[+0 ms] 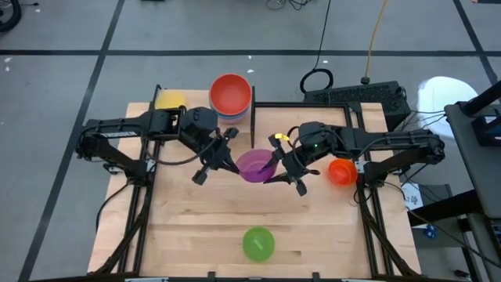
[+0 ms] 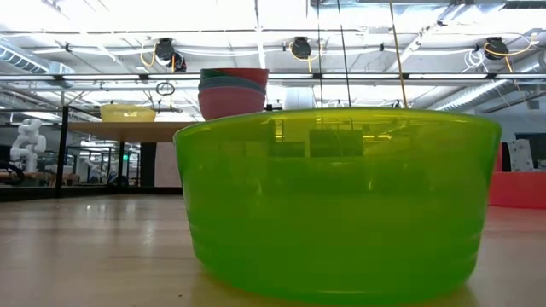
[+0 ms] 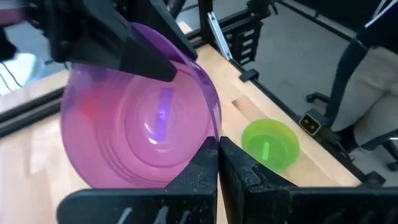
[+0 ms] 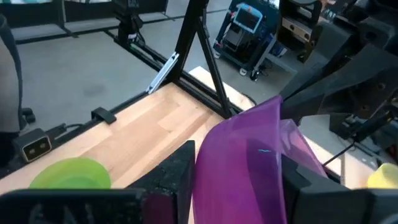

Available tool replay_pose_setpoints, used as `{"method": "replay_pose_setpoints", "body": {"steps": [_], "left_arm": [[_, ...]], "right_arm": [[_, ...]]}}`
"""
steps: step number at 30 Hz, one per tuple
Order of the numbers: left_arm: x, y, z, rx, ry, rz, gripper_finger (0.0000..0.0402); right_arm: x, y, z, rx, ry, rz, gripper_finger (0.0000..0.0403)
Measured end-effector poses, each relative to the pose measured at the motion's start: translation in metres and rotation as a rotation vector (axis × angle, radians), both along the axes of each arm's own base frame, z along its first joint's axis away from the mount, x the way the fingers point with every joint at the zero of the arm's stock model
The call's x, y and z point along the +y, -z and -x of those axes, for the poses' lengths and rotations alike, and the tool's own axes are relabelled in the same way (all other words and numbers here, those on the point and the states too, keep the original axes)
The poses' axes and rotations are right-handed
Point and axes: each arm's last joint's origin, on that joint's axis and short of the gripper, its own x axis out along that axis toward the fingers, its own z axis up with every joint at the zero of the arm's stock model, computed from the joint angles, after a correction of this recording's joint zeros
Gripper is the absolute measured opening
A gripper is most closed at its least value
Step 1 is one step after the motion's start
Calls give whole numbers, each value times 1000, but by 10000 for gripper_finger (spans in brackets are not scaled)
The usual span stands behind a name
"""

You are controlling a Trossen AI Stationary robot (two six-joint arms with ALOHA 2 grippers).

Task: Place and stack bowls onto a shelf
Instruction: Stack the purple bowl on the yellow bowl on the shelf

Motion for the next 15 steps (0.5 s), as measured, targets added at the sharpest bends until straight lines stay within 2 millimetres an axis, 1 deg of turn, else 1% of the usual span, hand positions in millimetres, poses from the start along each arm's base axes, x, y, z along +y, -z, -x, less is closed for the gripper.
{"method": "replay_pose_setpoints", "body": {"steps": [3,7,12,15], "left_arm": [[-1,5,-6,19,17,17,1],[-2,8,-8,34,45,38,1],[-3,10,-9,50,42,49,0],[-4,12,-7,87,48,75,0]], "right_arm": [[0,1,0,5,-7,-1,148],[0,1,-1,-3,-4,5,183],[-2,1,-1,-26,-5,82,223],[-4,-1,-1,-46,28,115,237]]}}
